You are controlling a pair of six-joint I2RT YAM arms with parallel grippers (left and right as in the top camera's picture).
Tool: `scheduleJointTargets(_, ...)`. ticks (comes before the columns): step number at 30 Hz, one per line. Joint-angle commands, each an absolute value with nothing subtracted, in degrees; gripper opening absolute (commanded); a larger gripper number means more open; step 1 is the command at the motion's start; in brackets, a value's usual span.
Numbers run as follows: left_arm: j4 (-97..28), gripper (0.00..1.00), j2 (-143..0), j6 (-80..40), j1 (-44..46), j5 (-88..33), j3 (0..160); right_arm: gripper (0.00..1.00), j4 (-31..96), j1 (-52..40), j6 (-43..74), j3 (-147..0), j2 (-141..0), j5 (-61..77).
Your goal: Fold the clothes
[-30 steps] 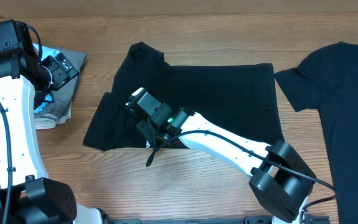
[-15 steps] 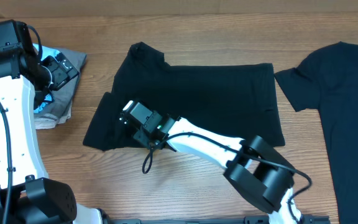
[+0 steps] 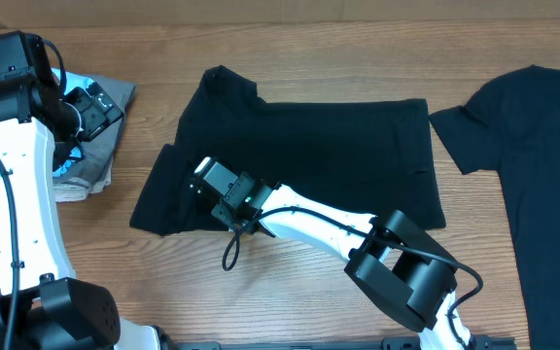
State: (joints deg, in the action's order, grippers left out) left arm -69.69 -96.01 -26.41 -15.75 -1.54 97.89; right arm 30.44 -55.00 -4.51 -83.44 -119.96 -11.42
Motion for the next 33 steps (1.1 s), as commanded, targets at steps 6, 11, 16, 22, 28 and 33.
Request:
scheduleJointTargets(6,-69.8,1.0,-95.4,-25.7,-15.7,-2.0,98.7,0.04,28.7,-52.0,-1.3,-83.4,-119.6,-12.0)
scheduleJointTargets(11,-69.8,1.0,-95.4,-25.7,-15.7,-2.0,98.7,0.04,28.3,-49.6,-1.3,-83.4,-119.6,-12.0)
scheduleJointTargets(16,-69.8,1.0,-95.4,-25.7,-15.7,-2.0,98.7,0.04,26.9,-47.2,-1.3,-83.4,-119.6,-12.0)
scheduleJointTargets(22,-69.8,1.0,-95.4,-25.7,-15.7,-2.0,98.7,0.04,23.9,-46.8,-1.3,-83.4,-119.6,-12.0)
scheduleJointTargets(28,-69.8,1.0,-95.4,-25.7,-15.7,-2.0,98.7,0.04,23.7,-45.5,-1.3,-83.3,-119.6,-12.0)
scheduleJointTargets(33,-69.8,1.0,-95.4,-25.7,-15.7,-2.0,98.7,0.04,22.7,-44.4,-1.3,-83.3,-119.6,-12.0)
